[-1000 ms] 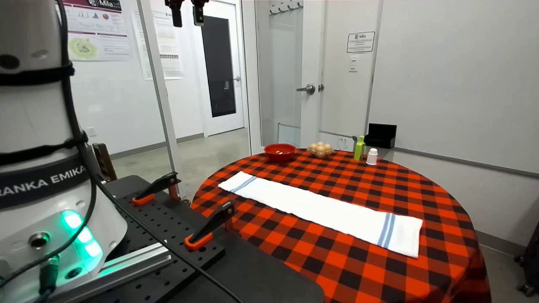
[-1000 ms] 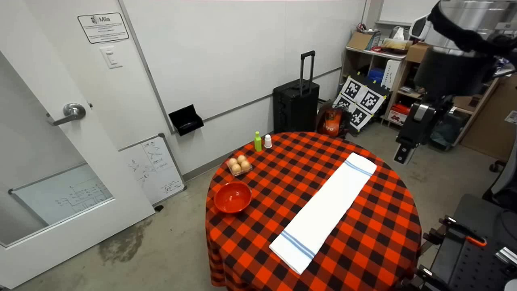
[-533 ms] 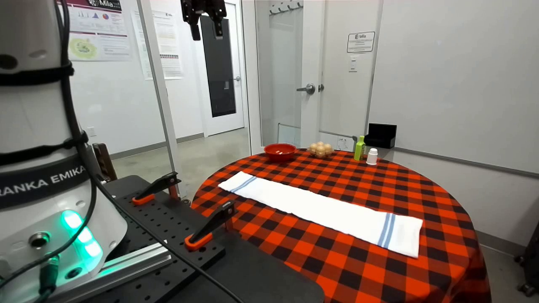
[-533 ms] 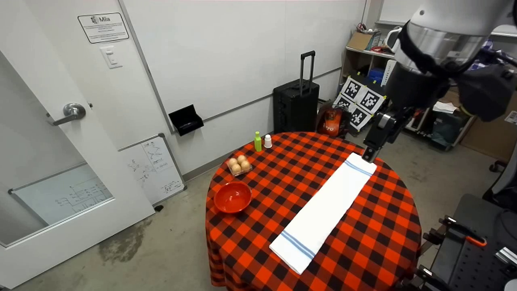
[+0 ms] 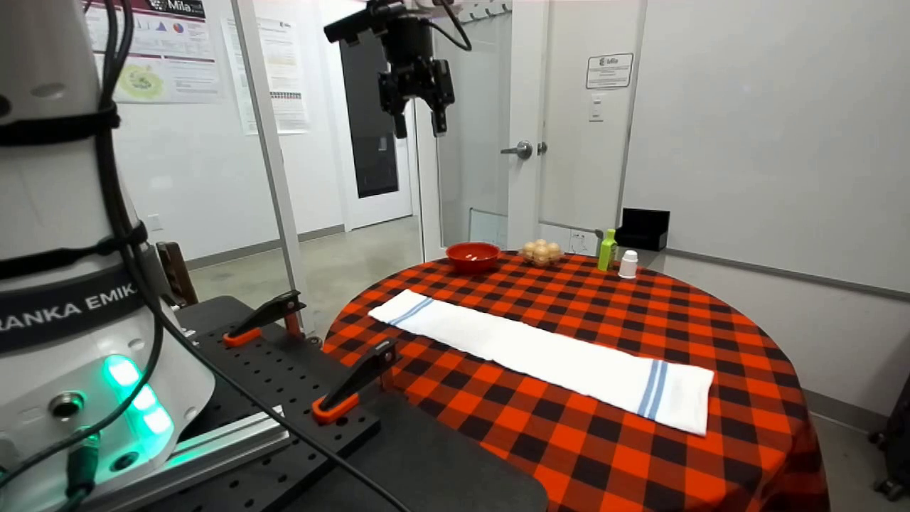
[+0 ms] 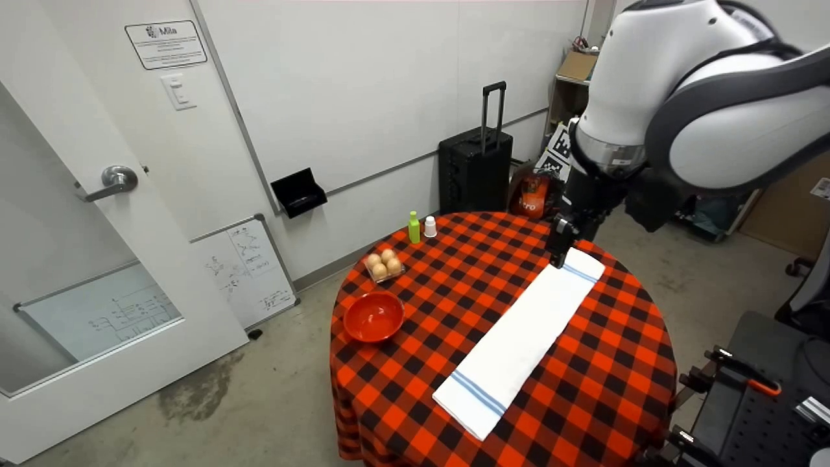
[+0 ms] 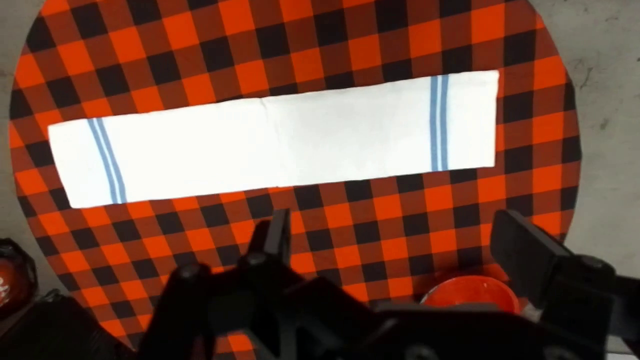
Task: Fold the towel
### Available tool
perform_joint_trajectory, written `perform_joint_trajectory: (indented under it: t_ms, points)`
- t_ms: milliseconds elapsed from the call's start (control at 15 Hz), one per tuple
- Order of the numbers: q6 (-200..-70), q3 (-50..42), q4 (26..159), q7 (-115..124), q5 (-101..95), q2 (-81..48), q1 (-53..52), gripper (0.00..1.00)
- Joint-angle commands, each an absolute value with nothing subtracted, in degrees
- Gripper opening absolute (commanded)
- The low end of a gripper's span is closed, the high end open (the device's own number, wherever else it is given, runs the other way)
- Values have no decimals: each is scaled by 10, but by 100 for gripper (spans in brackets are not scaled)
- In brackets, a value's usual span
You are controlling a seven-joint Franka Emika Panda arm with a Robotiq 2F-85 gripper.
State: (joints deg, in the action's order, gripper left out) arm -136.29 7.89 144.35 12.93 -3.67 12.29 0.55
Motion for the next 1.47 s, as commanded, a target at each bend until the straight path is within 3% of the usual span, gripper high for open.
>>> perform_joint_trajectory:
  t_ms: [0,733,1400]
  points:
    - [-1394,43,1404,119,-81,22,27,100]
    - [-1471,-14,1383,90,-24,-143,24,100]
    - [-1467,-17,1375,102,-19,-162,18,100]
